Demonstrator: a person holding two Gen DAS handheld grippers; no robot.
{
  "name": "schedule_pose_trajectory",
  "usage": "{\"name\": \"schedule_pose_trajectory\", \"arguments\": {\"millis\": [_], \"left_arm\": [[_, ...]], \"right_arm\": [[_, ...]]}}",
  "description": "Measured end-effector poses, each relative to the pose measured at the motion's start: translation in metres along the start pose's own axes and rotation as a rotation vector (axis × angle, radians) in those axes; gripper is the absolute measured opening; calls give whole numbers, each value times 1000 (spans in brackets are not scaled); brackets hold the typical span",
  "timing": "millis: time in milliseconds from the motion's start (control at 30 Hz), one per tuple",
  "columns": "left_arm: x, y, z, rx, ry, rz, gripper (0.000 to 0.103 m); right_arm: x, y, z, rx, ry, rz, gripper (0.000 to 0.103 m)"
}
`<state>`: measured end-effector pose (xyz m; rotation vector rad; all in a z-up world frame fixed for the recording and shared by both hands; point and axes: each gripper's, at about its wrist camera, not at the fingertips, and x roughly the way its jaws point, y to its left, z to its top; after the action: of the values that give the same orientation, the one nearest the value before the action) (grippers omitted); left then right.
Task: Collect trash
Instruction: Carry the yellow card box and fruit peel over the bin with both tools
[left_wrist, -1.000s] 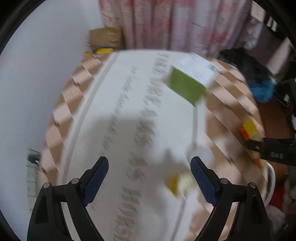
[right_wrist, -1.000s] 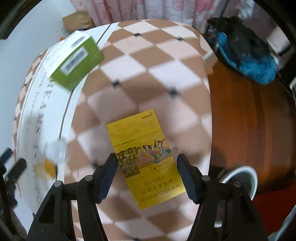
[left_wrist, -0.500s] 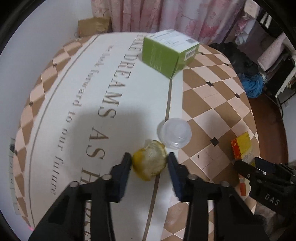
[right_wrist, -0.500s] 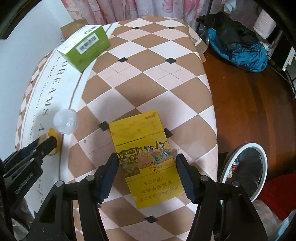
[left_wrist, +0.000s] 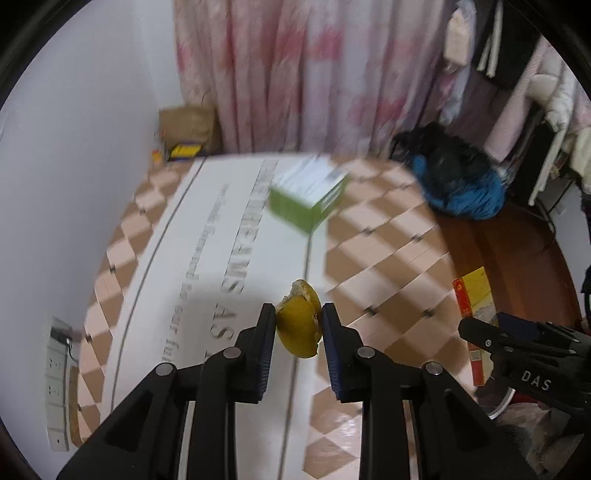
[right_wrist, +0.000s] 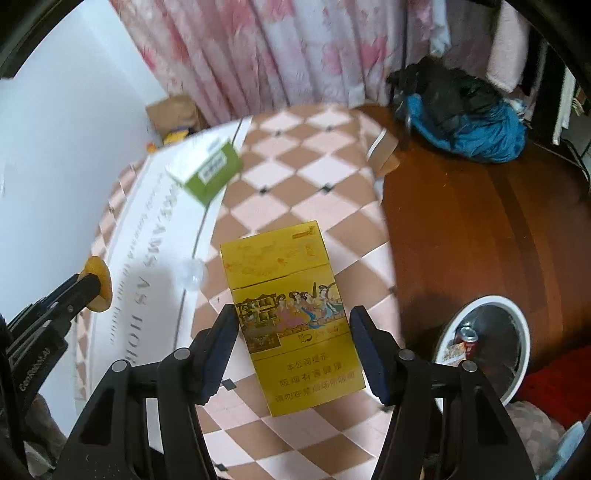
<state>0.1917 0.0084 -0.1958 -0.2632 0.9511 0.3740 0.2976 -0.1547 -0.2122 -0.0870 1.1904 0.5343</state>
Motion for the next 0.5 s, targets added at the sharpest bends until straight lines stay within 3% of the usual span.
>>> {"name": "schedule_pose_trajectory", "arguments": {"millis": [267,500], "left_arm": [[-51,-84,29,103,-105,-148,22],[-28,-190,22,217,-47,-304,22]], "right_arm": [[-81,-82,-1,110,-110,-15,64],[-99,-199,-38,265,-101,-129,63]]}}
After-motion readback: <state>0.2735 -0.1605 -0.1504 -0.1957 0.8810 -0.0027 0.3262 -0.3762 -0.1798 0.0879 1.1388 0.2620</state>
